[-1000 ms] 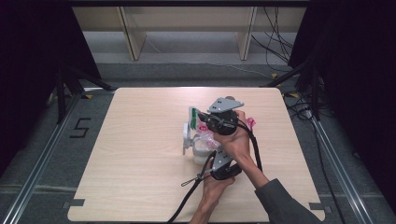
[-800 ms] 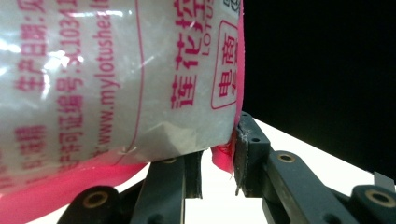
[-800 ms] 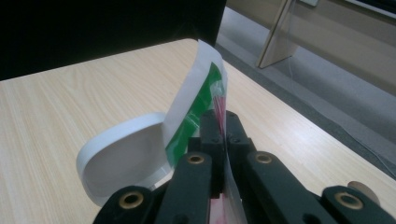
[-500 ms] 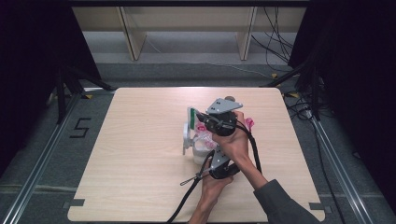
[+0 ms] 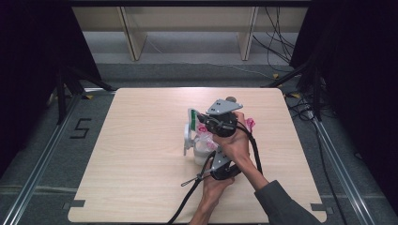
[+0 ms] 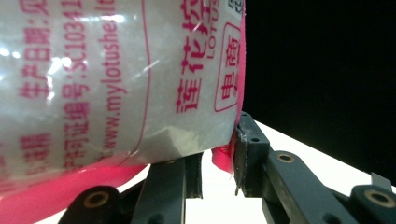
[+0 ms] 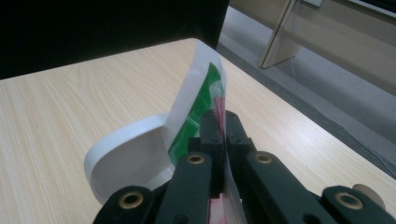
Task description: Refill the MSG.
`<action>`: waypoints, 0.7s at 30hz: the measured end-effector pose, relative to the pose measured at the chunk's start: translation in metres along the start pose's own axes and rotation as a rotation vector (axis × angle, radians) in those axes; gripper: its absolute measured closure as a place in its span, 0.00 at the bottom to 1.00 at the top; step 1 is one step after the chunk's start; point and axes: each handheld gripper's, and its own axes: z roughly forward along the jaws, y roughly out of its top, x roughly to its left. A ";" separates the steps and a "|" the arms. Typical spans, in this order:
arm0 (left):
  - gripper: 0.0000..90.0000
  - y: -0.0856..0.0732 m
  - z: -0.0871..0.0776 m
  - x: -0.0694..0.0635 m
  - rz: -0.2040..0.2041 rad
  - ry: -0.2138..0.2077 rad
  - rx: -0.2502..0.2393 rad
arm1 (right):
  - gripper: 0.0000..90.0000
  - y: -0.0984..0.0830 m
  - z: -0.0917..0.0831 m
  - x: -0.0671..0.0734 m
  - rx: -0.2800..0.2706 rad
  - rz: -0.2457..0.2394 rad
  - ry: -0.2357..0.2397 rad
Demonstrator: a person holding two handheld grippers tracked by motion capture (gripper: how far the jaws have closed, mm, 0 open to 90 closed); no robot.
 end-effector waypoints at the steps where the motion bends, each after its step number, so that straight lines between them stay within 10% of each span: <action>1: 0.83 0.000 0.000 0.000 -0.003 -0.001 -0.001 | 1.00 0.000 0.001 0.000 0.006 0.001 0.002; 8: 0.83 -0.001 0.003 -0.001 -0.020 -0.046 -0.025 | 1.00 -0.001 0.001 0.001 0.013 0.015 0.011; 16: 0.83 -0.001 0.001 -0.002 -0.002 0.006 -0.013 | 1.00 0.000 -0.003 0.002 -0.009 0.003 0.010; 18: 0.83 0.000 0.000 -0.001 0.010 0.016 -0.008 | 1.00 0.000 -0.004 0.002 -0.012 0.017 0.017; 19: 0.83 0.002 -0.007 0.007 0.127 0.034 0.095 | 1.00 0.000 -0.005 0.003 -0.023 0.024 0.009; 21: 0.84 0.001 -0.005 0.005 0.090 0.033 0.060 | 1.00 0.000 -0.006 0.004 -0.039 0.015 0.008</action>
